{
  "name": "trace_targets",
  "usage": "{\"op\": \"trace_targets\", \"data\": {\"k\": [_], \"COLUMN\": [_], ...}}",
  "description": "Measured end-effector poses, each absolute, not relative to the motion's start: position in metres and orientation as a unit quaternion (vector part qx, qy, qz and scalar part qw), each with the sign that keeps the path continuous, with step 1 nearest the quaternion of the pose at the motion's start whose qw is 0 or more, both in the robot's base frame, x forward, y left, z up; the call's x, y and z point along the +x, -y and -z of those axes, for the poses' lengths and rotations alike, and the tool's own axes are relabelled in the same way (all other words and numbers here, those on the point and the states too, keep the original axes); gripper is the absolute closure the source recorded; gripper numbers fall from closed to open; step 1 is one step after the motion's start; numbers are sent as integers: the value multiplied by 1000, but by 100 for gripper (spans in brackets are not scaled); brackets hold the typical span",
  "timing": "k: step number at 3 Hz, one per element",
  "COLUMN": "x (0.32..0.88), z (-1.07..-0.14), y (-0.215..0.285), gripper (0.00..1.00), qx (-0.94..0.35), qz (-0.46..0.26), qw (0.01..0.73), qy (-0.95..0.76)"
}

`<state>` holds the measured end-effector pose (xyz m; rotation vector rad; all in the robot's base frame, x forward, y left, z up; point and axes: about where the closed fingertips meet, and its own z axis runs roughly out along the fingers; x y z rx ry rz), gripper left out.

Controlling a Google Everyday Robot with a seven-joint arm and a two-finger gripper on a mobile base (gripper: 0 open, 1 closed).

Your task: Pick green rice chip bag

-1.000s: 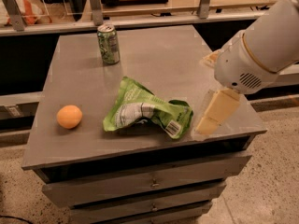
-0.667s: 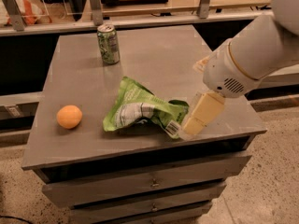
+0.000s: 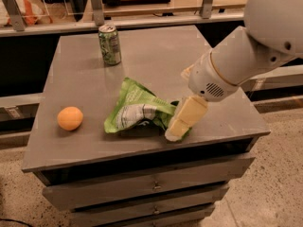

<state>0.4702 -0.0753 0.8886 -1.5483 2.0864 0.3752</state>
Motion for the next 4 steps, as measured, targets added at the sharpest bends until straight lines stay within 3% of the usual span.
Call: {"op": "trace_targets", "data": {"k": [1,2,4], "x": [482,492,501], "z": [-876,-867,-865], "y": [64,58,52], "gripper": [0,17,64], "qx": [-577,-583,-607], "qz": [-143,-144,-138], "qw": [256,261,273], "qy": [-762,-756,-734]}}
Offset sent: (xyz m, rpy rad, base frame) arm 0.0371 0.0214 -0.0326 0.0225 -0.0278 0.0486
